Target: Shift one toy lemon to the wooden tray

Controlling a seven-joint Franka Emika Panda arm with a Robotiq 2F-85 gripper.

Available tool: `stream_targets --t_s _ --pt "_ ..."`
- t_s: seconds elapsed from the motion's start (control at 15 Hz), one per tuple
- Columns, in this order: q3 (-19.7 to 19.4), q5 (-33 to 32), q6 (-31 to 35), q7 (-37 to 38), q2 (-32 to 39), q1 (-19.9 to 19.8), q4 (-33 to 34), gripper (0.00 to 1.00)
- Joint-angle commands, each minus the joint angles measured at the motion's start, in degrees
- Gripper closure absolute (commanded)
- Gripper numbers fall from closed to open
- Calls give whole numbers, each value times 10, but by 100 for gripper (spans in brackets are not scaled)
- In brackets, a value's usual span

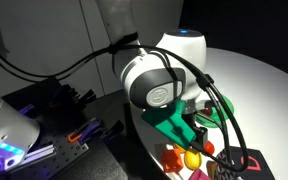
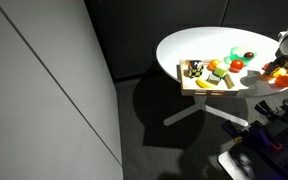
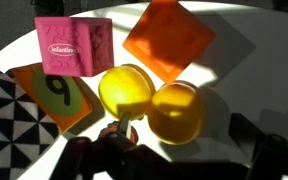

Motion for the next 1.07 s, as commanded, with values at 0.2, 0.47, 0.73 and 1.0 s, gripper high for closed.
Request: stream_targets --t_s 0.2,0.47,0.73,1.0 --pt "3 2 24 -1 24 -10 14 0" --pt "1 3 26 2 33 -8 19 0" --pt "-4 4 25 8 40 -1 25 32" --pt "-3 6 19 11 31 -1 24 63"
